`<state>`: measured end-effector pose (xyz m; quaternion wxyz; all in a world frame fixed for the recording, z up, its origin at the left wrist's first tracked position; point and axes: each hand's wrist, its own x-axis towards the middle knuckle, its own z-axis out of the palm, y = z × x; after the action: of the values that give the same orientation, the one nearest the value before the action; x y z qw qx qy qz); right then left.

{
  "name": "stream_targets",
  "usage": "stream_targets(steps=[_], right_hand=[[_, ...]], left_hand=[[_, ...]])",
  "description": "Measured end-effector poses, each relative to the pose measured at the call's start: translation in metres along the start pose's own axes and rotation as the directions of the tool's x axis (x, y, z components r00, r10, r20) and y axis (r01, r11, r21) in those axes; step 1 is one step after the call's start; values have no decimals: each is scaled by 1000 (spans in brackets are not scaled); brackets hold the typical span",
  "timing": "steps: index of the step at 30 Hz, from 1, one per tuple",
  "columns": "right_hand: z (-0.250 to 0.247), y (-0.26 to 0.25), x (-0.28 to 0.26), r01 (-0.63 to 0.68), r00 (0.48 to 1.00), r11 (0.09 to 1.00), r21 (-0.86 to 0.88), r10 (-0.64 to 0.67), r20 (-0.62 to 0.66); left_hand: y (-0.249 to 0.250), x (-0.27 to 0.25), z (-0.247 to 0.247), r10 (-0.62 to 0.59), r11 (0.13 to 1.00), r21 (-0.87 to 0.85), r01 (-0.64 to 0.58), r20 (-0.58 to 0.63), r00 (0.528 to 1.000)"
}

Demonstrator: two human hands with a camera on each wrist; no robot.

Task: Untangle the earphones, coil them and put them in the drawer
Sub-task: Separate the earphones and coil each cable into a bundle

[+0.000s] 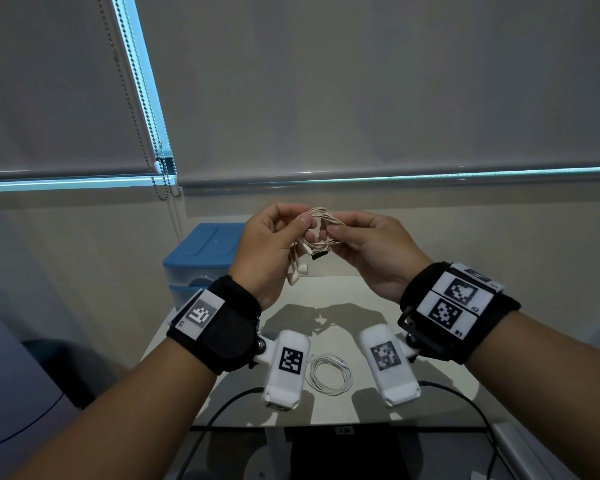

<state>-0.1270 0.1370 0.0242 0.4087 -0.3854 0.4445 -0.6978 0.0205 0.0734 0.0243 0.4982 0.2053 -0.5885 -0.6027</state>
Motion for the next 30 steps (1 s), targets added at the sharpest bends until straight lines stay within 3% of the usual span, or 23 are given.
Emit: stream_targets(steps=[3,7,17,30], right_hand=[[3,3,-2,24,999,991,130,-19,-37],[4,4,-3,60,997,982,178,-51,-56],[0,0,-4,-99,995,994,38,100,-30],[5,-5,-10,-160,976,974,158,132,173]], left_hand=[[-2,-3,4,23,999,43,-23,-5,1000],[-3,-7,6,45,995,85,-45,8,999],[-3,-6,3,45,990,136,-48,28,999],[3,-5,-9,49,986,157,-59,64,997]])
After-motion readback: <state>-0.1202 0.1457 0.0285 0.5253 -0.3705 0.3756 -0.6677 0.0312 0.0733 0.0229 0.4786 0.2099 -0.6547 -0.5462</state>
